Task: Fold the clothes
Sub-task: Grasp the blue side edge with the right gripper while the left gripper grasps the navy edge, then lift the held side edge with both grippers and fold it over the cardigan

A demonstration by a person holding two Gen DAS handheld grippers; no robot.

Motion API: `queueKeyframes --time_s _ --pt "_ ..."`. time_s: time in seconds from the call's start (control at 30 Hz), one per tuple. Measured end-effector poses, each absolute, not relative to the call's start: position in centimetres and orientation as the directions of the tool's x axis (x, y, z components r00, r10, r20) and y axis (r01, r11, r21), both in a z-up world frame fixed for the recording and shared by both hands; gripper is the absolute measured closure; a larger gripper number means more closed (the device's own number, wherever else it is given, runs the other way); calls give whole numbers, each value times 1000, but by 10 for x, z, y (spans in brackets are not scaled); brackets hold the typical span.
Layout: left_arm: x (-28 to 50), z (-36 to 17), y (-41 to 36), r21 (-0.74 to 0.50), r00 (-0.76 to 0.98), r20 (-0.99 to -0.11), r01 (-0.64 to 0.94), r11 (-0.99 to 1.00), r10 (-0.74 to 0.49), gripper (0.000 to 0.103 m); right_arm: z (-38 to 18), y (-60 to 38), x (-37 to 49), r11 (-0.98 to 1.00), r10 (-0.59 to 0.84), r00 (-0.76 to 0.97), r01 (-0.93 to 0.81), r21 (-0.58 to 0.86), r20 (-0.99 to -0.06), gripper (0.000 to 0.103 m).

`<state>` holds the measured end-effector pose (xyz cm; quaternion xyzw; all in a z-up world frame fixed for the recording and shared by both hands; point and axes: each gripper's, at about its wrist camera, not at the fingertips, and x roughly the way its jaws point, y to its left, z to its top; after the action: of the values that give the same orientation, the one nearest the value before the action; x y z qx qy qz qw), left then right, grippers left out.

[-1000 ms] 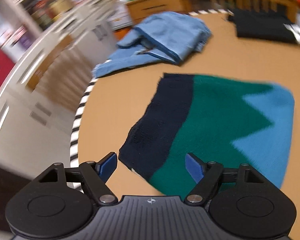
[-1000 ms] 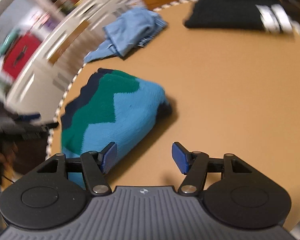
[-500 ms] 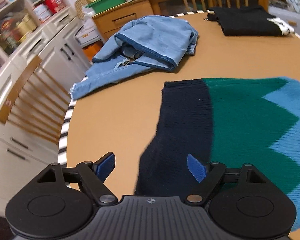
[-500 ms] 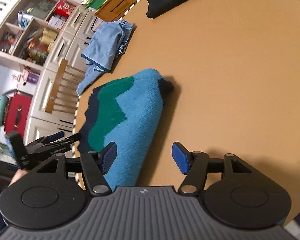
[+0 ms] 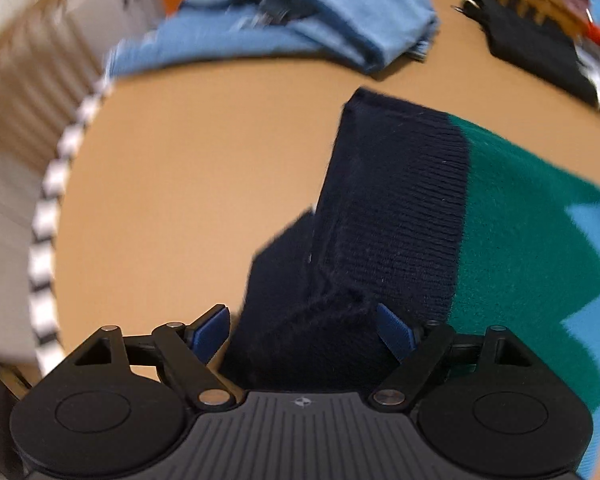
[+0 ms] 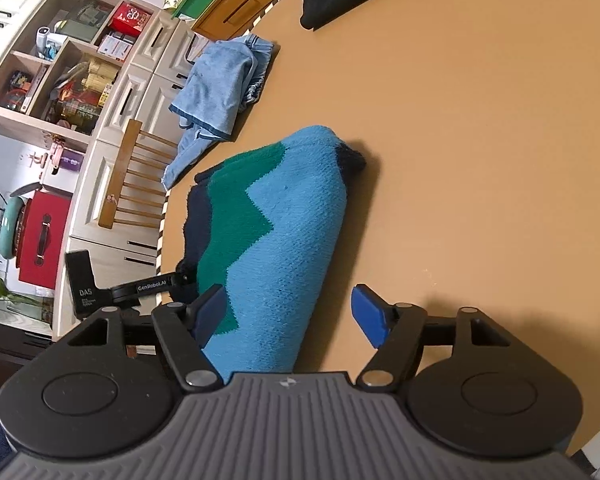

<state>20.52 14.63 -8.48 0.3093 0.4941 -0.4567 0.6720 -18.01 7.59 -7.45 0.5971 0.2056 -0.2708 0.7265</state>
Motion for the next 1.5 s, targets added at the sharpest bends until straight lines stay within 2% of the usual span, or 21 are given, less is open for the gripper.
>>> queueKeyframes --time_s 0.13,0.3,0.43,0.53,0.6,0.67,0.8,0.83,0.9,0.97,1.13,1.3,1.5 --pt "195 -87 157 -29 103 -942 924 382 -319 20 -76 72 -181 129 -150 782 622 772 -605 32" --pt "174 -93 171 -102 35 -950 905 413 -310 19 -81 68 -186 109 -138 791 611 784 -596 31" --pt "136 -93 191 -98 63 -939 893 440 -338 19 -83 60 -199 120 -153 780 625 772 -607 30" --pt "125 -86 203 -91 99 -926 880 467 -366 23 -87 48 -215 106 -158 781 621 776 -604 29" --pt "126 -75 208 -82 119 -915 880 467 -385 30 -94 37 -223 88 -136 799 599 796 -586 27" --pt "129 -60 210 -56 158 -899 885 463 -409 30 -105 26 -223 75 -82 829 559 826 -554 26" --pt "131 -41 196 -9 220 -863 892 451 -454 30 -128 9 -208 62 4 834 551 832 -552 26" --pt "130 -37 191 -3 228 -856 895 446 -463 32 -132 6 -203 60 19 830 556 829 -558 26" --pt "129 -39 179 9 229 -857 902 432 -461 48 -139 1 -196 49 48 828 557 829 -559 26" --pt "123 -57 165 16 200 -887 914 405 -416 56 -145 -2 -191 35 74 824 560 827 -561 27" --pt "121 -81 160 44 215 -910 901 432 -355 51 -147 -6 -182 37 117 827 550 834 -550 27" --pt "127 -85 161 61 222 -926 886 459 -306 35 -153 -9 -176 -5 147 841 528 850 -521 26" --pt "143 -86 162 9 180 -937 870 494 -300 31 -157 -10 -163 -11 186 846 510 860 -499 25"
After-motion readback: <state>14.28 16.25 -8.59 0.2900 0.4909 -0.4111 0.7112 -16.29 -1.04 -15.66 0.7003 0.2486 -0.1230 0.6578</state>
